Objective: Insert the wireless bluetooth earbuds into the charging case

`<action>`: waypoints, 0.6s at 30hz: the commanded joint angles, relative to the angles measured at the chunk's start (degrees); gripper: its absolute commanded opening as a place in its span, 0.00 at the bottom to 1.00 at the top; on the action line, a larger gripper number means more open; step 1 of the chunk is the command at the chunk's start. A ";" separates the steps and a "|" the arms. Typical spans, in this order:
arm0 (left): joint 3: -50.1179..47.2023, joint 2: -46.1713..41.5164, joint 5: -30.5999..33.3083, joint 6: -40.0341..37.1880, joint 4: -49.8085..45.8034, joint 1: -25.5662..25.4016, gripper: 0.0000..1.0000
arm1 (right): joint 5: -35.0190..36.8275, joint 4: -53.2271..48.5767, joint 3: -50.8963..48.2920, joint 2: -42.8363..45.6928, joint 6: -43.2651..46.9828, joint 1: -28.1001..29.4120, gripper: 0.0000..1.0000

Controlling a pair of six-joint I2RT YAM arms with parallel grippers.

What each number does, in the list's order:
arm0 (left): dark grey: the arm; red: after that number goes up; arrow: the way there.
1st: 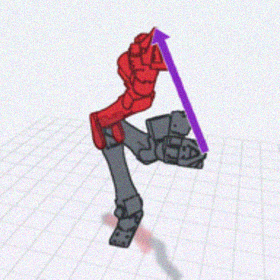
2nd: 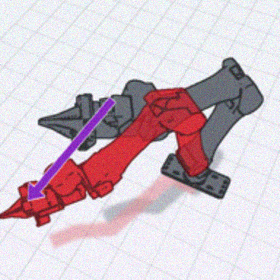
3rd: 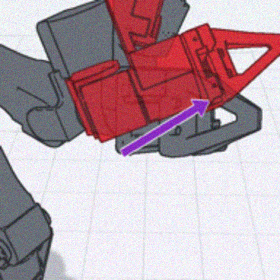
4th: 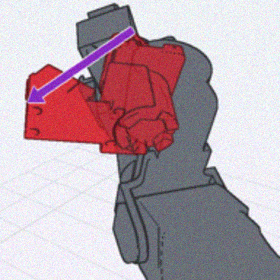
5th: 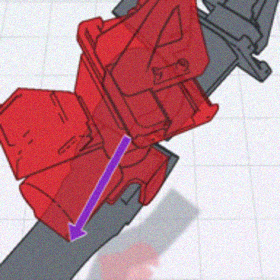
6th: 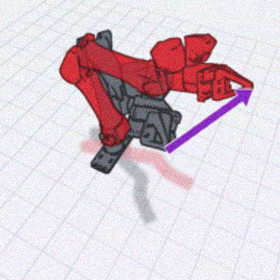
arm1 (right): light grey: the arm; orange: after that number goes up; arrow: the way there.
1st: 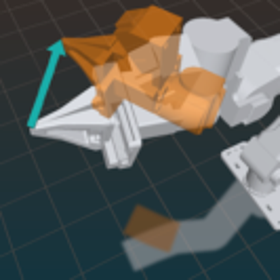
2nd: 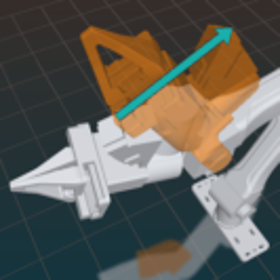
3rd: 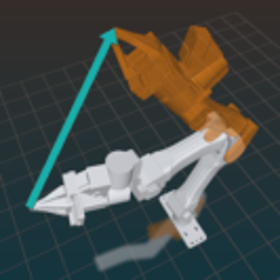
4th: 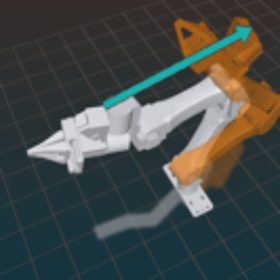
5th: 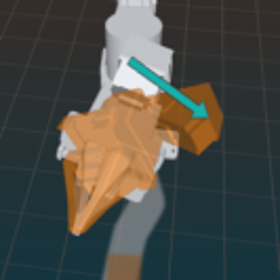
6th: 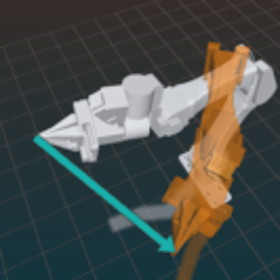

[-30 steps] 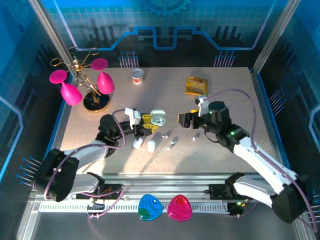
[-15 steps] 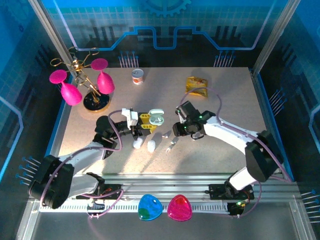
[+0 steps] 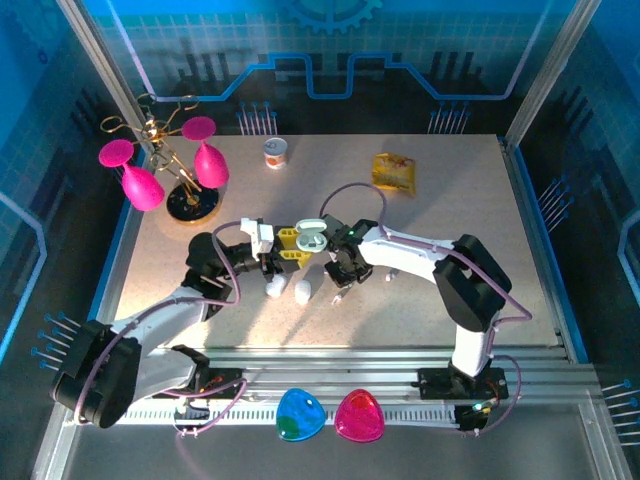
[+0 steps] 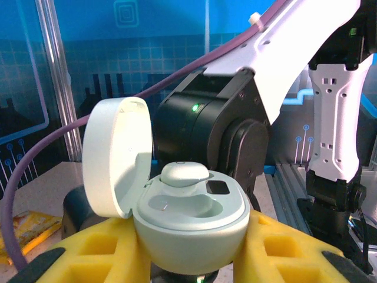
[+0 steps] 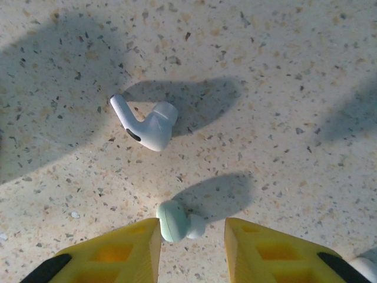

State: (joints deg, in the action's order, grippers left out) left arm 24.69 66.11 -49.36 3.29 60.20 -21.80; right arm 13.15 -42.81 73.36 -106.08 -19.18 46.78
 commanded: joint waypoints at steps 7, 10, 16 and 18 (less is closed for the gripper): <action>-0.25 -1.24 -0.92 -2.16 -0.44 0.18 0.19 | 1.28 -4.48 4.90 -5.80 2.90 2.17 0.23; -0.25 -1.32 -0.89 -2.17 -0.35 0.23 0.19 | 0.59 -4.57 5.21 -6.73 3.18 2.48 0.23; -0.59 -1.23 -0.65 -2.22 -0.27 0.18 0.19 | 0.73 -5.18 5.30 -8.00 3.26 2.72 0.22; -0.58 -1.13 -0.65 -2.23 -0.15 0.18 0.19 | 0.99 -5.35 5.30 -8.17 3.36 2.87 0.21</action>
State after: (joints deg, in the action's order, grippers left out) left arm 24.60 65.87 -49.36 2.55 59.79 -21.80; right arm 13.50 -45.82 77.38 -113.36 -16.43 48.71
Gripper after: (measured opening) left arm 0.333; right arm 0.217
